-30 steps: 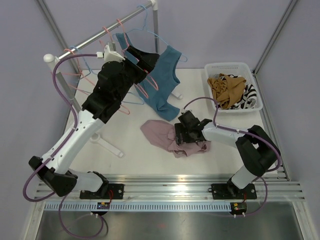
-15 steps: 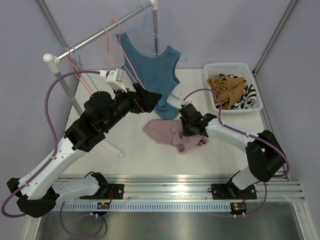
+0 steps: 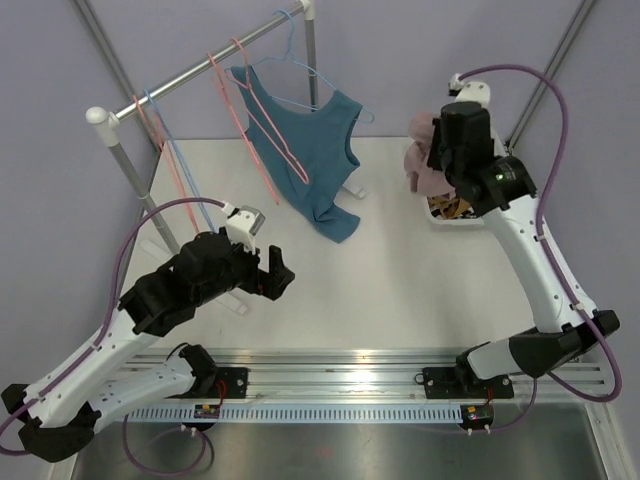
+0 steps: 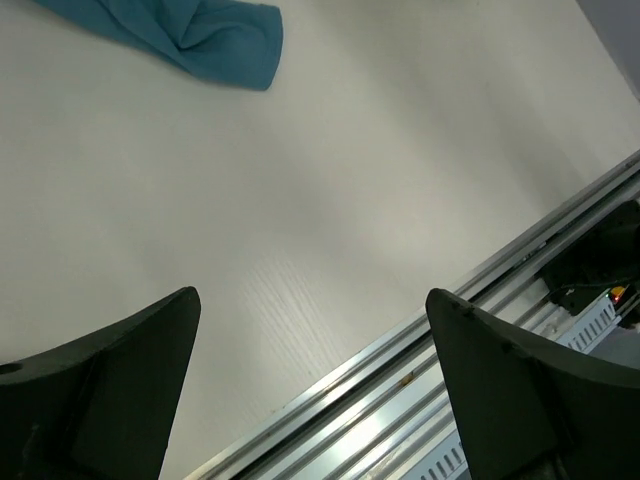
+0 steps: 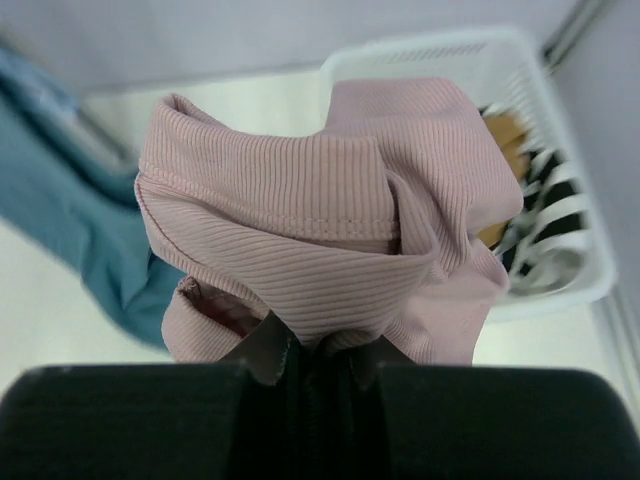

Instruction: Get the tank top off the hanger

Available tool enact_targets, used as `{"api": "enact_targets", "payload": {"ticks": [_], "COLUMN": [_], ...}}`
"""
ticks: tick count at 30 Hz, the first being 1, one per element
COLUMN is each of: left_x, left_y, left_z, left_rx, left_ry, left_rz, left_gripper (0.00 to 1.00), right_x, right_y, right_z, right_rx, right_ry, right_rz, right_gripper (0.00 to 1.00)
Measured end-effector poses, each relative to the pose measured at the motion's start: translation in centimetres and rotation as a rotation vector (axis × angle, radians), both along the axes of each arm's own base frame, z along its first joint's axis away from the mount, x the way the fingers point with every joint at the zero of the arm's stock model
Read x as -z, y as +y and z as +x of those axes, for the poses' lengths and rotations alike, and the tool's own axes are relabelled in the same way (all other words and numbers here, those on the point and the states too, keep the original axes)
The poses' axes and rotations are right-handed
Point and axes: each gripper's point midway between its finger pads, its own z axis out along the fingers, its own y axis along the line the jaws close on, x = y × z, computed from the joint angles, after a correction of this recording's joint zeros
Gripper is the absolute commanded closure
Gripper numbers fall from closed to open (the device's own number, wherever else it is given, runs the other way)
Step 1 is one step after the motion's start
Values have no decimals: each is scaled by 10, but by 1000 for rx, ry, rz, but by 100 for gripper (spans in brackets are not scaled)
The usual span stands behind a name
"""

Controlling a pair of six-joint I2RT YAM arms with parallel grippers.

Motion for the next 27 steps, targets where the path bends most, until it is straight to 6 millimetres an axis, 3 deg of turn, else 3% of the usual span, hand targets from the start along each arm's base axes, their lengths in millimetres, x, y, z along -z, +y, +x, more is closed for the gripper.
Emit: {"api": "enact_targets", "payload": {"ticks": [3, 6, 8, 11, 15, 19, 22, 24, 27], "left_x": [11, 20, 23, 21, 12, 11, 11, 11, 11], "left_y": [14, 31, 40, 49, 56, 56, 58, 62, 67], "left_z": [-6, -10, -13, -21, -22, -22, -20, -18, -16], "left_rx": [-12, -48, -69, -73, -92, -94, -107, -133, -156], "left_ry": [2, -17, -35, -68, -109, -116, -120, -125, -131], "left_rz": [43, 67, 62, 27, -8, -11, -7, 2, 11], "left_gripper": [1, 1, 1, 1, 1, 1, 1, 1, 1], "right_x": [-43, -66, -68, -54, -1, 90, 160, 207, 251], "right_y": [-37, -67, -84, -98, -110, -119, -120, -120, -120], "right_z": [14, 31, 45, 77, 126, 170, 183, 181, 180], "right_rx": [107, 194, 235, 250, 222, 191, 176, 173, 179], "right_ry": [-75, -113, -108, -71, 27, 177, 290, 377, 435], "right_rz": [-36, -74, -107, -133, -140, -124, -101, -80, -40], "right_gripper": [100, 100, 100, 100, 100, 86, 66, 63, 62]}}
